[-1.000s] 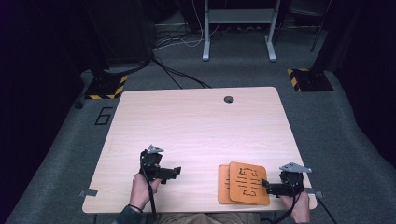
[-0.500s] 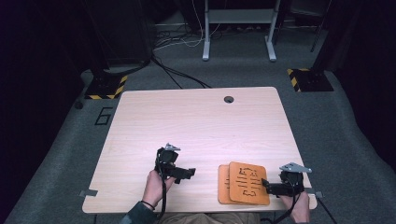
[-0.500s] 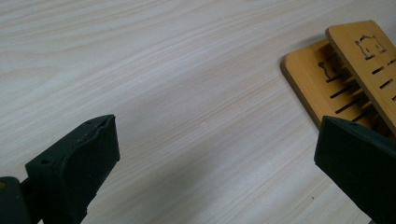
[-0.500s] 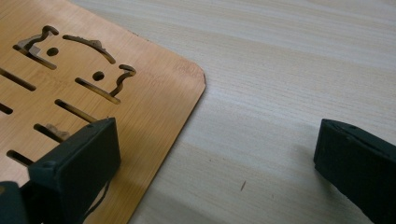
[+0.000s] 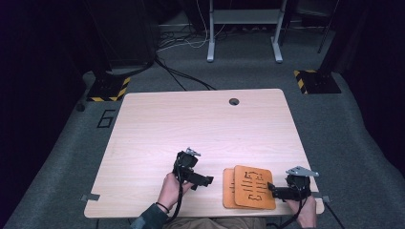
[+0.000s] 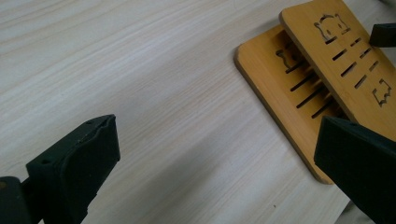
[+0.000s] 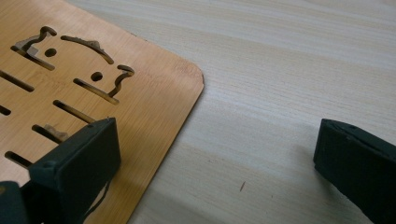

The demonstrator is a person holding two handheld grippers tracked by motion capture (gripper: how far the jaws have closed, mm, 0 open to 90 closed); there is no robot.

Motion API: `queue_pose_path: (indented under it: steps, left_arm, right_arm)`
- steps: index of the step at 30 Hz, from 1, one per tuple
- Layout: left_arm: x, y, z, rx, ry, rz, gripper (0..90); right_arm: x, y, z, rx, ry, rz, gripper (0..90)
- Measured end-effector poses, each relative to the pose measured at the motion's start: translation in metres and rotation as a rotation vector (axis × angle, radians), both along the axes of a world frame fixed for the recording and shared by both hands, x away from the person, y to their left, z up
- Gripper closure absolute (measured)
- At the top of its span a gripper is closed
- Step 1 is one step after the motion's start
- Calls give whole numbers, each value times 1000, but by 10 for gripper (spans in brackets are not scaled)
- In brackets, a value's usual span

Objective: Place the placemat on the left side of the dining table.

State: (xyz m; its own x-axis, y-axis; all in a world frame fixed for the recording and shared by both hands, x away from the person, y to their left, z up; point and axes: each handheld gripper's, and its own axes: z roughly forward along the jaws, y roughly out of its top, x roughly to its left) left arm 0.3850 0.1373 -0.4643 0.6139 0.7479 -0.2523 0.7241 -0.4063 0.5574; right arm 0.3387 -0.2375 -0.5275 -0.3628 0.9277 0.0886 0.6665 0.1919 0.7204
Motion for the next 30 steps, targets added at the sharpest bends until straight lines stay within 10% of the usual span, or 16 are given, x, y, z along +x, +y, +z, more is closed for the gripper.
queue_pose_path:
  steps: [30]
  left_arm:
    - [11, -65, -7, -29, 87, -84, 1]
  right_arm:
    - [0, 0, 0, -1, -7, -5, 5]
